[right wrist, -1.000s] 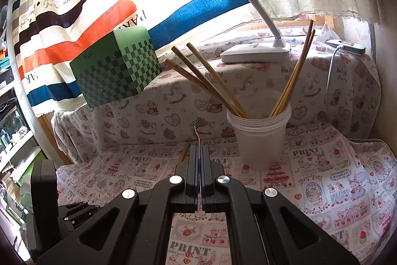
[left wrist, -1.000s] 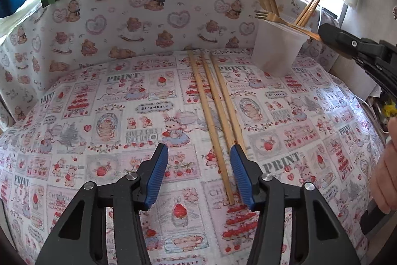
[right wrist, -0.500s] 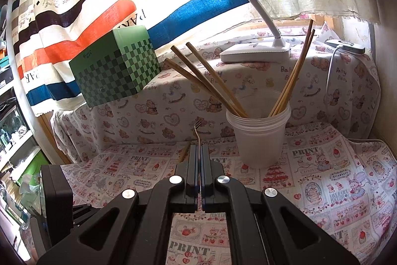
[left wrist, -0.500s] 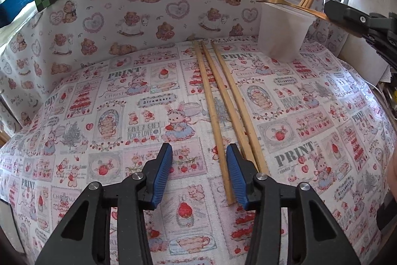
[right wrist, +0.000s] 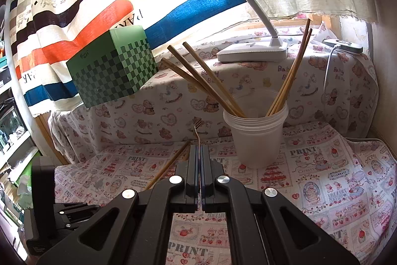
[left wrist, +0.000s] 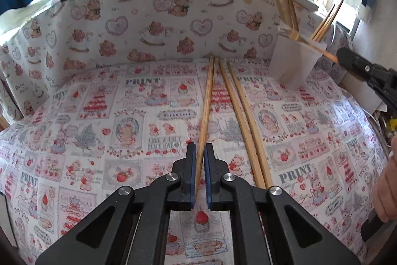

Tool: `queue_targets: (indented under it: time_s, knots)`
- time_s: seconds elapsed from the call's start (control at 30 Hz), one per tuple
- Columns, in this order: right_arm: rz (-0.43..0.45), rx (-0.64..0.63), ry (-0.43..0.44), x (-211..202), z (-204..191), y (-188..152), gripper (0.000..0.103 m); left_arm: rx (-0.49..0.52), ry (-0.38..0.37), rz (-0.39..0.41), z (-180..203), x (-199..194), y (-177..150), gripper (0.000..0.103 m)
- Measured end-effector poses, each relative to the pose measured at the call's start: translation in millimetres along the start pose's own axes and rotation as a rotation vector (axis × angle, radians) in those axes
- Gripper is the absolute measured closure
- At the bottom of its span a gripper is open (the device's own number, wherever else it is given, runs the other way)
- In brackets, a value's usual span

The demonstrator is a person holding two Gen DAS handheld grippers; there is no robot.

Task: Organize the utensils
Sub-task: 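Grasp a bamboo chopstick with the left tool while the right tool holds the fork, then lift the chopstick upright with the left tool while the right tool holds the fork over the cup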

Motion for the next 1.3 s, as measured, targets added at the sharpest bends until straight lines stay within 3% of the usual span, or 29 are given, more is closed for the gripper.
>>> queue_targets:
  time_s: [0.17, 0.33, 0.63, 0.77, 0.87, 1.1, 1.3]
  knots:
    - [0.001, -0.001, -0.001, 0.3, 0.7, -0.1, 0.101, 0.039, -0.02, 0.162, 8.1, -36.9, 9.1, 0.098]
    - [0.006, 0.001, -0.01, 0.5, 2.1, -0.3, 0.101, 0.06, -0.028, 0.273, 10.8, -58.5, 17.0, 0.099]
    - [0.022, 0.008, -0.026, -5.0, 1.6, 1.4, 0.101, 0.013, -0.061, 0.363, -1.0, -75.0, 19.9, 0.099]
    - [0.044, -0.004, -0.036, -9.1, 0.3, 2.4, 0.101, 0.009, -0.066, 0.338, -4.0, -75.1, 22.7, 0.099]
    - [0.039, 0.0, -0.037, -8.4, 2.0, 2.5, 0.101, -0.014, -0.113, 0.338, -7.4, -75.5, 22.8, 0.099]
    - [0.086, 0.005, -0.064, -17.8, 3.5, 6.0, 0.101, 0.092, -0.142, 0.482, 11.0, -107.7, 19.1, 0.099]
    - [0.08, 0.035, -0.035, -20.9, 12.2, 12.0, 0.101, 0.137, -0.108, 0.491, 20.7, -109.9, 26.8, 0.099]
Point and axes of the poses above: each gripper's, at about its wrist camera, not at the fingertips, and x roughly the way its jaws point, z to its right, y to its top, the point moved 2 cm from there along x, roughly the way its jaws point, and after that the axes turned 13 degrees about -y, right-handed, at the moved point
